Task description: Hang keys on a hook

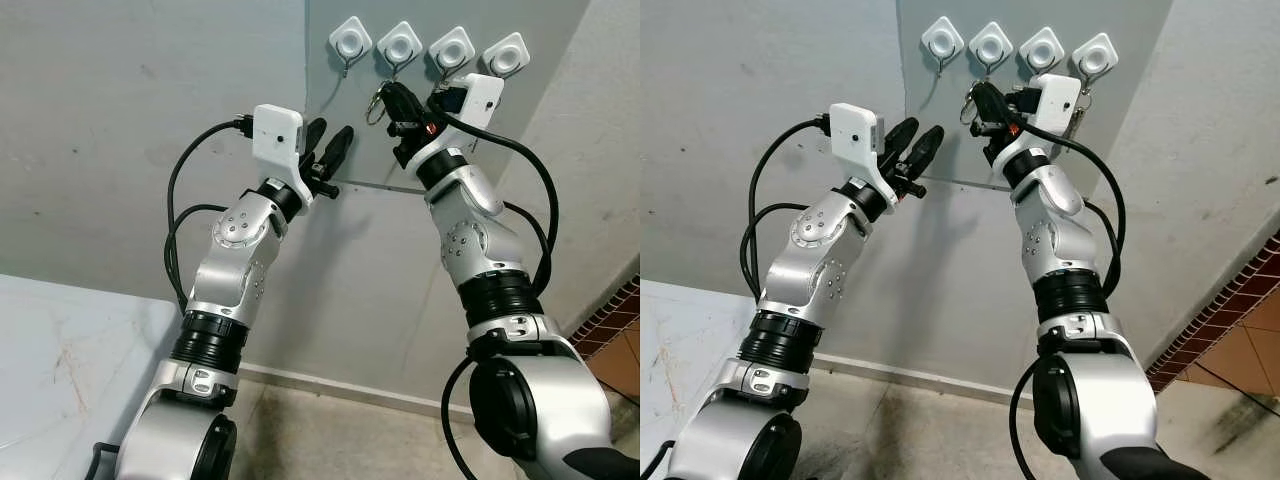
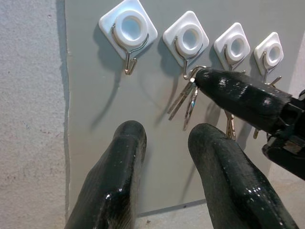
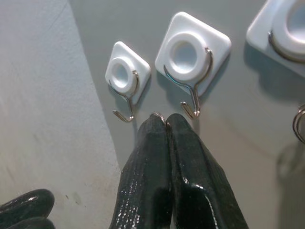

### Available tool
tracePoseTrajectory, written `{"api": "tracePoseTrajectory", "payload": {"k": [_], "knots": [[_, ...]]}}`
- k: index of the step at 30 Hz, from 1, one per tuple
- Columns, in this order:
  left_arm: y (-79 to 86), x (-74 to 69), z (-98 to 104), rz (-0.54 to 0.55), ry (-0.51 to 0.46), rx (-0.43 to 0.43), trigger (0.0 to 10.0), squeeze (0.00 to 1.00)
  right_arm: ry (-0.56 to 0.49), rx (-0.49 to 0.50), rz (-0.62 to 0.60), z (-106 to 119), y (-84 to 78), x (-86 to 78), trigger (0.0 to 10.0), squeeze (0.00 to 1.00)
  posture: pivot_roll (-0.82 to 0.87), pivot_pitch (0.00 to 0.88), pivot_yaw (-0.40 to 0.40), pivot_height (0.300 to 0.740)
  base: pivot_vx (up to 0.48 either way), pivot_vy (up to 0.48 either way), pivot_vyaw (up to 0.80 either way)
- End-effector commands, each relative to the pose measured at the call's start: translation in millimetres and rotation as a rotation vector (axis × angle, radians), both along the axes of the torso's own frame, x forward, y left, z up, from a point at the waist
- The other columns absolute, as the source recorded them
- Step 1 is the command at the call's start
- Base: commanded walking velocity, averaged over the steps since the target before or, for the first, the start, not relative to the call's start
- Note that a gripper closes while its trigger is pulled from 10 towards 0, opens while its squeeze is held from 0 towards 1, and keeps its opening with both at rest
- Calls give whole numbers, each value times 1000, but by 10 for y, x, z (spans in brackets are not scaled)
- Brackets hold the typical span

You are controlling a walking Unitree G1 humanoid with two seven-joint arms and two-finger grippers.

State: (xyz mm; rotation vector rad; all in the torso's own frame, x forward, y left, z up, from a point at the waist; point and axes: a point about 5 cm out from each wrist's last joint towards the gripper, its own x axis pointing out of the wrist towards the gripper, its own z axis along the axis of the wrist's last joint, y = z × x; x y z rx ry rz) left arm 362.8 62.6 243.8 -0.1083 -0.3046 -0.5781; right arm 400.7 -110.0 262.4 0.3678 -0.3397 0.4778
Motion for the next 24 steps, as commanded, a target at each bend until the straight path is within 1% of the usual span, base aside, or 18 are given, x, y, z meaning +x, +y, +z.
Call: {"api": "tracePoseTrajectory", "payload": {"k": [1,11,13,16,18,21,24], "knots": [[-13,-24,29,-8,-10,-2,10000,0,-31,43,-2,130,-7,20,10000,0,54,0,-25,740,0,0,0],[-9,-26,21,-7,-3,-2,10000,0,-19,128,2,185,-27,56,10000,0,54,0,-24,740,0,0,0],[-11,-27,20,-8,-2,-3,10000,0,-10,144,4,185,-30,62,10000,0,53,0,-24,740,0,0,0],[-16,-30,24,-8,-2,-4,10000,0,17,222,25,189,-34,73,10000,0,53,0,-23,740,0,0,0],[-17,-30,25,-8,-2,-4,10000,0,21,229,26,188,-35,74,10000,0,53,0,-23,740,0,0,0],[-15,-31,29,-8,-2,-5,10000,0,40,271,39,181,-30,82,10000,0,53,0,-22,740,0,0,0],[-15,-33,29,-9,-2,-6,10000,0,59,282,46,152,-21,87,10000,0,52,0,-22,740,0,0,0]]}}
